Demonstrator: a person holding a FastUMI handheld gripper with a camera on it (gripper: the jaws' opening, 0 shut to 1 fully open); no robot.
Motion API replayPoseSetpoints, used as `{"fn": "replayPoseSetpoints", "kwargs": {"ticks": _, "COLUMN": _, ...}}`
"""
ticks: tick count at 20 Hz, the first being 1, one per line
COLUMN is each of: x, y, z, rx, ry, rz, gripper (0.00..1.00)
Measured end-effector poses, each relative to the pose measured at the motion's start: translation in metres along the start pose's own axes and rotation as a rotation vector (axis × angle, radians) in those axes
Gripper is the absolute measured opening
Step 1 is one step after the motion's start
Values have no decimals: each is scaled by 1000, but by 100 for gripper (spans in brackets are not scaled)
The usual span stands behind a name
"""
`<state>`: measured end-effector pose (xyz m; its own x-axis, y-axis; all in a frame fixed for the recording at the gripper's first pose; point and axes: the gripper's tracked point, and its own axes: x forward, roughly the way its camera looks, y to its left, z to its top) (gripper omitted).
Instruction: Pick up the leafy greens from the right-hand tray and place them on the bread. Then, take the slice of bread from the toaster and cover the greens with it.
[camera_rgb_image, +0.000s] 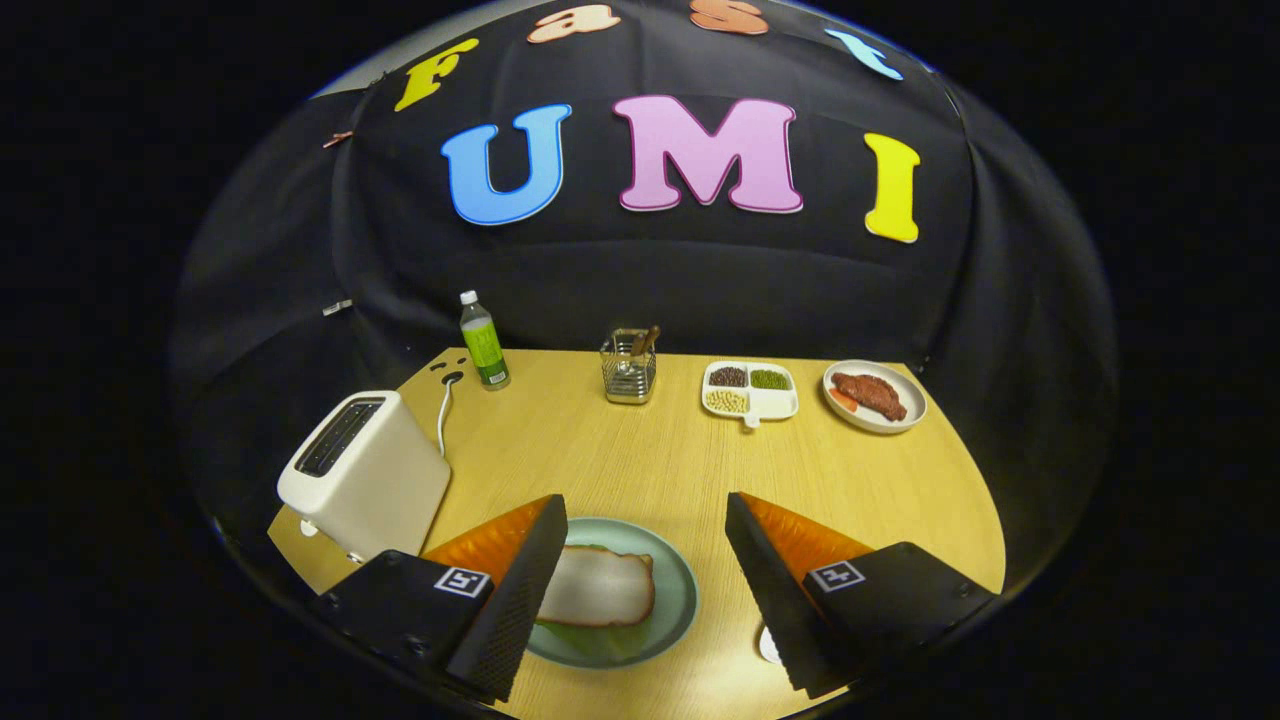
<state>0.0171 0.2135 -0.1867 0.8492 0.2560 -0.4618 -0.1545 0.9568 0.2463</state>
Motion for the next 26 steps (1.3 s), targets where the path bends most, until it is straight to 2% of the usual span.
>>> {"fn": "replayPoseSetpoints", "kwargs": {"ticks": 5, "x": -34, "y": 6, "z": 66, "rx": -59, "ry": -112, "rz": 18, "gripper": 99}}
{"fn": "replayPoseSetpoints", "kwargs": {"ticks": 11, "x": -67, "y": 9, "z": 129, "rx": -200, "ry": -252, "rz": 28, "gripper": 97}}
{"fn": "replayPoseSetpoints", "kwargs": {"ticks": 18, "x": -98, "y": 2, "z": 161, "rx": -216, "ry": -322, "rz": 37, "gripper": 98}}
{"fn": "replayPoseSetpoints", "kwargs": {"ticks": 26, "x": -113, "y": -21, "z": 159, "rx": -184, "ry": -331, "rz": 29, "gripper": 98}}
